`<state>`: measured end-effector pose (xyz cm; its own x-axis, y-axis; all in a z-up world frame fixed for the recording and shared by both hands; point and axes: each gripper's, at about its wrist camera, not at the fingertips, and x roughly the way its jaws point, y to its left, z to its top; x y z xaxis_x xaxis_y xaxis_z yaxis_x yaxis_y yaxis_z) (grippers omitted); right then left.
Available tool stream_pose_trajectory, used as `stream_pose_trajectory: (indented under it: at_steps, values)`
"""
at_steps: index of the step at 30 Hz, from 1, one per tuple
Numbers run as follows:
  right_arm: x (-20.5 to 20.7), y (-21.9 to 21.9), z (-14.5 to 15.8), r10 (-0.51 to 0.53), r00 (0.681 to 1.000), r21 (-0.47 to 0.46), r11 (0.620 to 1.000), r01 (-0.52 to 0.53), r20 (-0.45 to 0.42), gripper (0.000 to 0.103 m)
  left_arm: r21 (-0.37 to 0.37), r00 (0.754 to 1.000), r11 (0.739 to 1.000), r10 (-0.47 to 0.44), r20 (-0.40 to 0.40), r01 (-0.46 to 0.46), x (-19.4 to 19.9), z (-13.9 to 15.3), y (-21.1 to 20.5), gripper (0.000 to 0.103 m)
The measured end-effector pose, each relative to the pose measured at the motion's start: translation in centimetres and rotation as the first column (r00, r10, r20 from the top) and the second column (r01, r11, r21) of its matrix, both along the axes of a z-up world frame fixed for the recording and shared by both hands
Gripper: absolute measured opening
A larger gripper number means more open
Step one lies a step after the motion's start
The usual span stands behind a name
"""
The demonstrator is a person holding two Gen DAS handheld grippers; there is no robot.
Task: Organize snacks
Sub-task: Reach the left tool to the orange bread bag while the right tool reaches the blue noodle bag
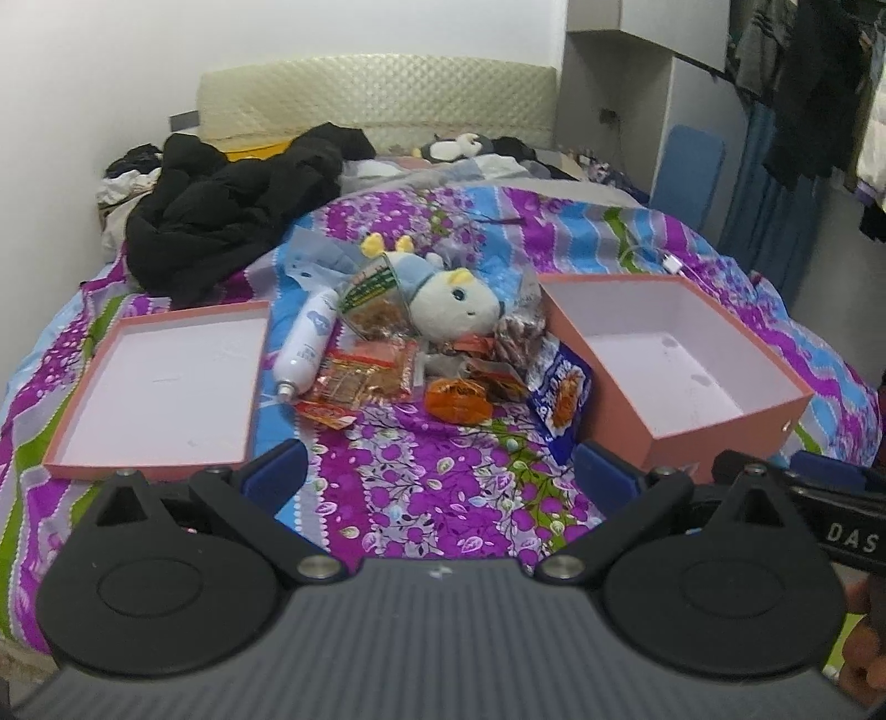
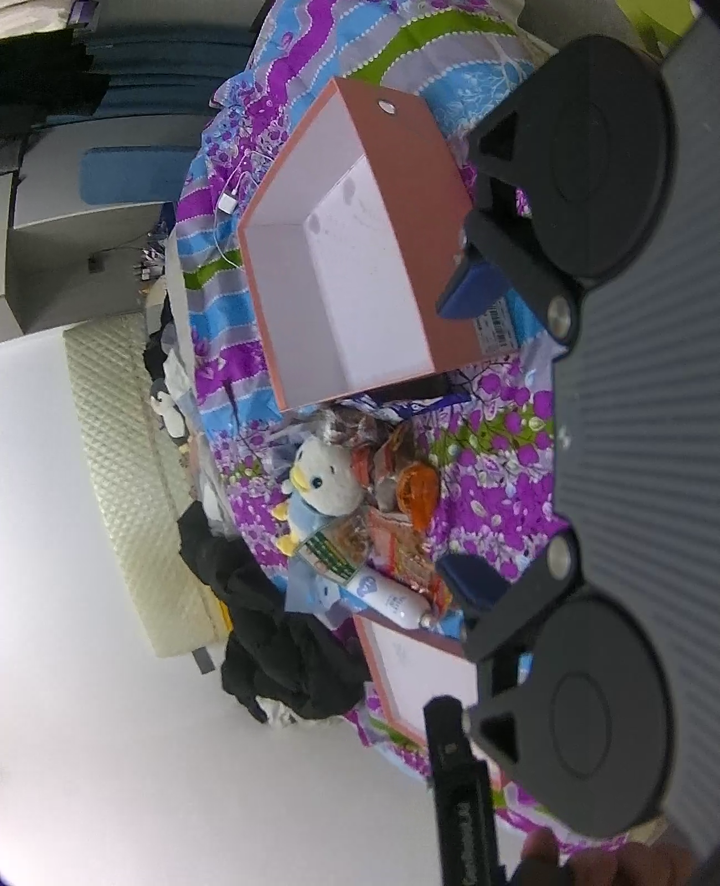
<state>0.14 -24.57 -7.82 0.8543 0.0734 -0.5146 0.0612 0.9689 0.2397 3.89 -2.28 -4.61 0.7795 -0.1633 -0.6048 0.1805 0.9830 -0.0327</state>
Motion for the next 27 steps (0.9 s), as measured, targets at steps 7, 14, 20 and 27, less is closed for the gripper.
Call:
stream_pose_trajectory:
  at_steps: [7, 14, 20, 27]
  values:
    - [1.4, 2.3, -1.5, -0.047, 0.999, -0.017, 0.999, 0.047, 0.017, 0.078, -0.018, 0.998, 0.999, -0.050, -0.039, 0.050, 2.9, -2.5, 0.1, 0.089]
    - [4.0, 5.8, -3.1, 0.038, 0.998, -0.050, 0.998, -0.036, 0.043, 0.065, -0.044, 0.996, 0.999, -0.022, -0.091, 0.018, 7.5, -5.1, 1.8, 0.080]
    - [7.5, 9.2, -5.0, 0.062, 0.997, -0.193, 0.980, -0.053, 0.038, 0.041, -0.100, 0.981, 0.995, -0.008, -0.194, -0.012, 12.7, -8.5, 3.6, 0.073]
    - [12.5, 9.3, -8.6, -0.070, 0.997, -0.248, 0.967, 0.059, -0.037, 0.033, -0.122, 0.964, 0.993, -0.037, -0.264, 0.004, 18.4, -12.0, 3.8, 0.069]
